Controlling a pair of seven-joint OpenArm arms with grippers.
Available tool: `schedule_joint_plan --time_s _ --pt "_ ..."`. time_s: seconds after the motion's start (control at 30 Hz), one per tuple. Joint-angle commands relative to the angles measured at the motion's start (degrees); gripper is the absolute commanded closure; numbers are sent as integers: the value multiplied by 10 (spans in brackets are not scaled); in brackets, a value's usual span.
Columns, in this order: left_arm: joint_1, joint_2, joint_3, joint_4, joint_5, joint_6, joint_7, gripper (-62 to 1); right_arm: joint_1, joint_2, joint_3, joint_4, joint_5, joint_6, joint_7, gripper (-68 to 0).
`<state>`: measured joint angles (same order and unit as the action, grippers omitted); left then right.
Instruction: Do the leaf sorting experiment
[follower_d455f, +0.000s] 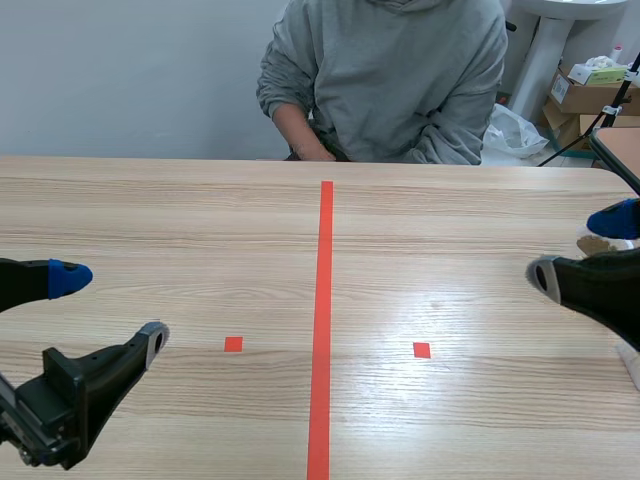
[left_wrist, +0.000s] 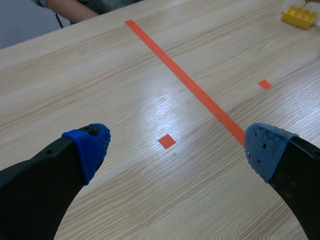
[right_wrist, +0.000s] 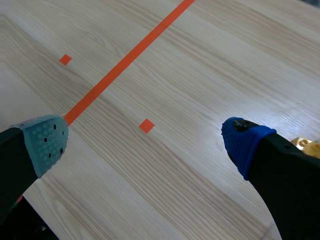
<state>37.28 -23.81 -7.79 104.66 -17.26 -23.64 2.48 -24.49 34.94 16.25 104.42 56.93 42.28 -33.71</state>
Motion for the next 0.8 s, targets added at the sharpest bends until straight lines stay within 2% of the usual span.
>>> schedule_joint_plan --time_s 0.0,0.1,0.2,0.57,0.77 --pt "0 2 -1 6 -3 -5 -9 -572 0 6 3 -2 8 4 7 -641" --pt "0 2 -1 6 -16 -31 -10 -572 0 3 2 -2 8 4 6 -641" --pt "0 3 0 6 -31 -42 -9 -572 0 -1 2 -2 7 4 6 -641" --pt "-2 1 0 6 -32 -42 4 -572 0 -2 2 -2 -6 4 4 -640" --pt "-2 1 0 6 -64 -46 11 -572 -2 -2 2 -2 -19 4 4 -640"
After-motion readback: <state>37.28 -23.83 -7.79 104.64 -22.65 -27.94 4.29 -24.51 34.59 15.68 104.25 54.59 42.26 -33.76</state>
